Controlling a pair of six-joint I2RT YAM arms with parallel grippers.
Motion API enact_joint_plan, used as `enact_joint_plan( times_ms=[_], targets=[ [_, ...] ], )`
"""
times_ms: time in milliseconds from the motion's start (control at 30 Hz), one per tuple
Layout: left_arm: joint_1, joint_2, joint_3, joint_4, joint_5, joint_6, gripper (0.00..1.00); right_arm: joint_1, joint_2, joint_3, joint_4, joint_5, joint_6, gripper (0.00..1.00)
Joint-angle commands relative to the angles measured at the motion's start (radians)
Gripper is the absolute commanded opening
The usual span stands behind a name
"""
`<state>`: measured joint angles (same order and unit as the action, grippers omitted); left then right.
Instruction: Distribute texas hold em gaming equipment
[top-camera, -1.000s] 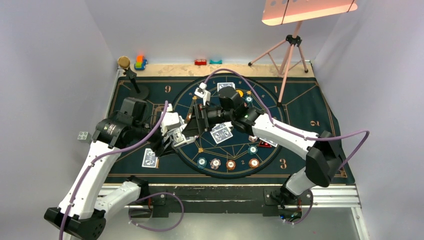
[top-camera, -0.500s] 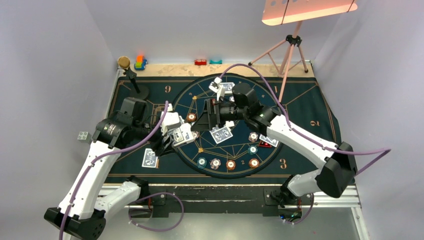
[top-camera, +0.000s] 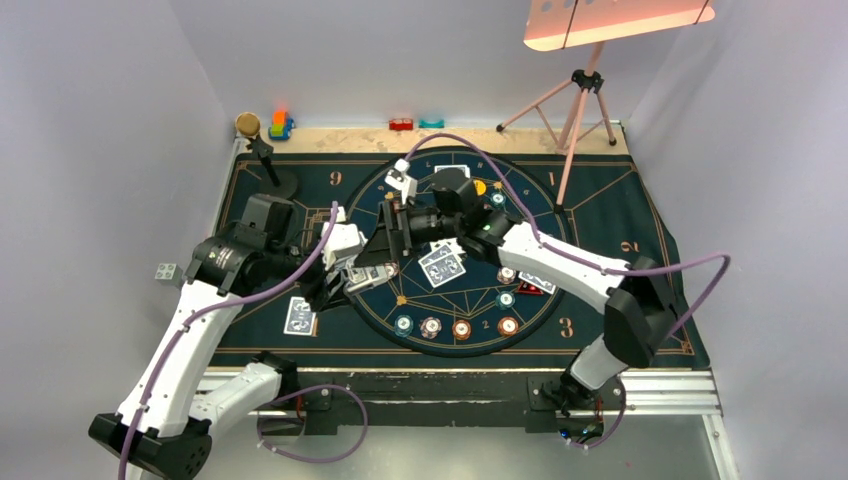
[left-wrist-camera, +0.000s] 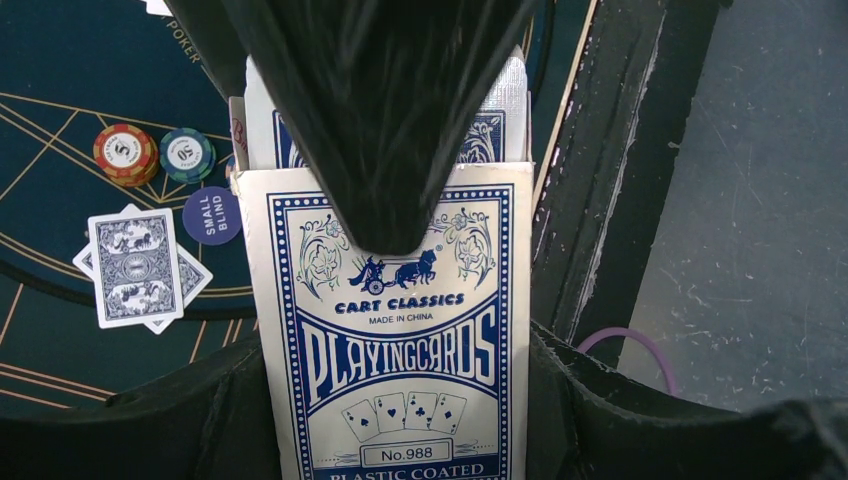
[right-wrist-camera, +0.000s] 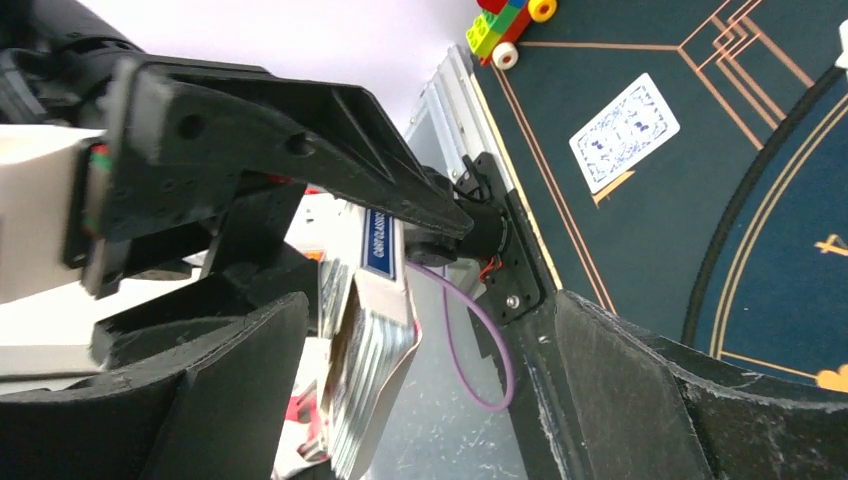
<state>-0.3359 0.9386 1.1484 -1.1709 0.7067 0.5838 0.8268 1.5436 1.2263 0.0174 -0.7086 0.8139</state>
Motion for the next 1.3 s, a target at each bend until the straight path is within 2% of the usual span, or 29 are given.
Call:
enact_joint_plan(
  times_ms=[0, 67, 200, 300, 400, 467, 533, 567, 667, 700, 867, 1100, 1267],
  targets=[
    [0.001, 0.011, 0.039, 0.037, -0.020, -0.026, 0.03, 0.032, 0.042, 0.071, 0.098, -0.055, 0.054, 0.98],
    [0.000, 0.020, 0.037, 0.046, -0.044, -0.030, 0.05, 0.038, 0.059, 0.088, 0.088, -0.055, 0.057, 0.94],
    [0.001, 0.029, 0.039, 0.059, -0.072, -0.036, 0.06, 0.039, 0.067, 0.081, 0.090, -0.062, 0.074, 0.78],
    [0.001, 0.028, 0.038, 0.063, -0.078, -0.038, 0.15, 0.036, 0.061, 0.058, 0.117, -0.070, 0.097, 0.54],
    [0.001, 0.028, 0.040, 0.059, -0.093, -0.042, 0.32, 0.028, 0.052, 0.027, 0.153, -0.080, 0.128, 0.29],
    [0.001, 0.024, 0.040, 0.060, -0.100, -0.048, 0.39, 0.020, 0.045, 0.005, 0.168, -0.083, 0.145, 0.19],
    [0.001, 0.015, 0.042, 0.059, -0.107, -0.048, 0.49, 0.014, 0.034, -0.013, 0.172, -0.088, 0.149, 0.17],
    [0.001, 0.011, 0.042, 0.058, -0.112, -0.050, 0.58, 0.012, 0.029, -0.021, 0.174, -0.092, 0.150, 0.17],
    [0.001, -0.007, 0.051, 0.053, -0.130, -0.053, 0.92, 0.003, 0.012, -0.052, 0.159, -0.099, 0.140, 0.17],
    [0.001, -0.014, 0.060, 0.048, -0.134, -0.058, 0.99, -0.002, 0.007, -0.066, 0.151, -0.099, 0.122, 0.17],
    [0.004, -0.042, 0.125, 0.054, -0.151, -0.138, 1.00, -0.009, 0.079, -0.071, -0.006, -0.081, -0.022, 0.21],
    [0.011, -0.020, 0.127, 0.089, -0.241, -0.245, 1.00, 0.006, 0.278, -0.048, 0.004, -0.076, -0.074, 0.23],
    [0.025, -0.010, 0.077, 0.151, -0.333, -0.307, 1.00, 0.028, 0.347, -0.029, 0.031, 0.002, -0.053, 0.20]
  ],
)
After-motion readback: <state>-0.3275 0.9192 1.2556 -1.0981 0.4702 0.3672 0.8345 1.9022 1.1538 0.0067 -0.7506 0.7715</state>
